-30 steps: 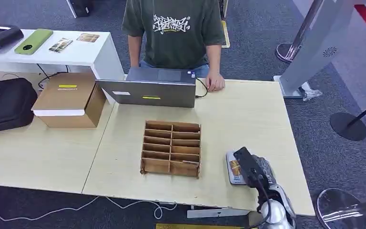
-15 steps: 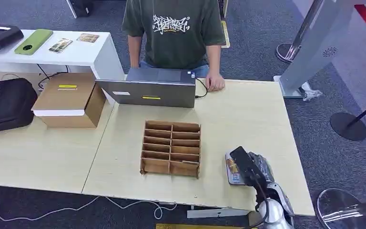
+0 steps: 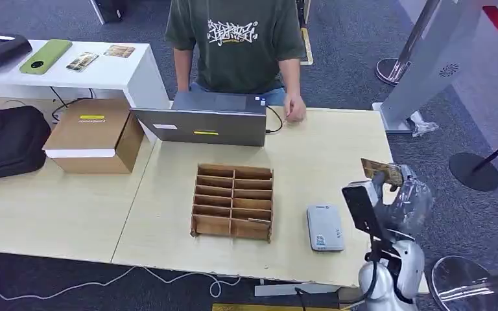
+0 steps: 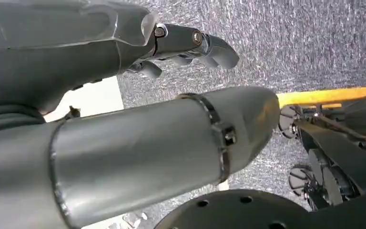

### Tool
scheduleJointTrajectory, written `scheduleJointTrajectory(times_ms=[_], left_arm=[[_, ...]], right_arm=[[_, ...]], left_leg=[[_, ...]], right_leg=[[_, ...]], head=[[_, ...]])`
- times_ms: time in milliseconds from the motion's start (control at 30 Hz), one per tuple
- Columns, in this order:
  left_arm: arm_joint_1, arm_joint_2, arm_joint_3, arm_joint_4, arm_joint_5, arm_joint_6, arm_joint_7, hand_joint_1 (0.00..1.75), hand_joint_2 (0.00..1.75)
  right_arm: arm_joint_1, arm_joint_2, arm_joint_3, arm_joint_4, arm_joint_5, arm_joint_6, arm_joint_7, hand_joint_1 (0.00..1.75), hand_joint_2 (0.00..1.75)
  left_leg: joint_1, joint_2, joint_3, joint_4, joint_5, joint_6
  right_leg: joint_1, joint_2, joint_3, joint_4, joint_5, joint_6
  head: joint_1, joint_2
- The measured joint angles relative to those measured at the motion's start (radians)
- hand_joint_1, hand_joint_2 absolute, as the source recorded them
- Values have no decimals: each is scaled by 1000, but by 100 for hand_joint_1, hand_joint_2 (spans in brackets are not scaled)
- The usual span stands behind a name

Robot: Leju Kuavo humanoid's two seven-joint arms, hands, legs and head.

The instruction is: Pass the card to the sensor for recognition and then transmit it.

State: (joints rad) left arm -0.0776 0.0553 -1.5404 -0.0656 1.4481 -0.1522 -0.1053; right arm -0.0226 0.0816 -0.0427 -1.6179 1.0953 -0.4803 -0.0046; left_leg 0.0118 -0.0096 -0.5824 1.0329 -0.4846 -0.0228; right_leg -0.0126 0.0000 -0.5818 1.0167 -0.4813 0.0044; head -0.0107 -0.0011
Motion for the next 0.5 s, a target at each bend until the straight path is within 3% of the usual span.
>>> scheduleJointTrajectory(times_ms=[267,367,500], left_arm=[[-1,-3,0,0,-10,0,-2,0,0],[-1,-3,0,0,-20,3,-2,0,0],[-3,-2,0,0,-40,6,-2,0,0]], right_arm=[[0,10,-8,-12,261,-116,60,175,175],[-2,11,-10,-6,442,-192,108,175,175],[-18,-71,-47,-8,476,-197,87,175,175]], left_leg=[[0,0,0,0,0,0],[0,0,0,0,0,0],[-1,-2,-1,0,0,0]], right_leg=[[0,0,0,0,0,0],[0,0,0,0,0,0],[-1,-2,1,0,0,0]], head=[[0,0],[0,0],[1,0]])
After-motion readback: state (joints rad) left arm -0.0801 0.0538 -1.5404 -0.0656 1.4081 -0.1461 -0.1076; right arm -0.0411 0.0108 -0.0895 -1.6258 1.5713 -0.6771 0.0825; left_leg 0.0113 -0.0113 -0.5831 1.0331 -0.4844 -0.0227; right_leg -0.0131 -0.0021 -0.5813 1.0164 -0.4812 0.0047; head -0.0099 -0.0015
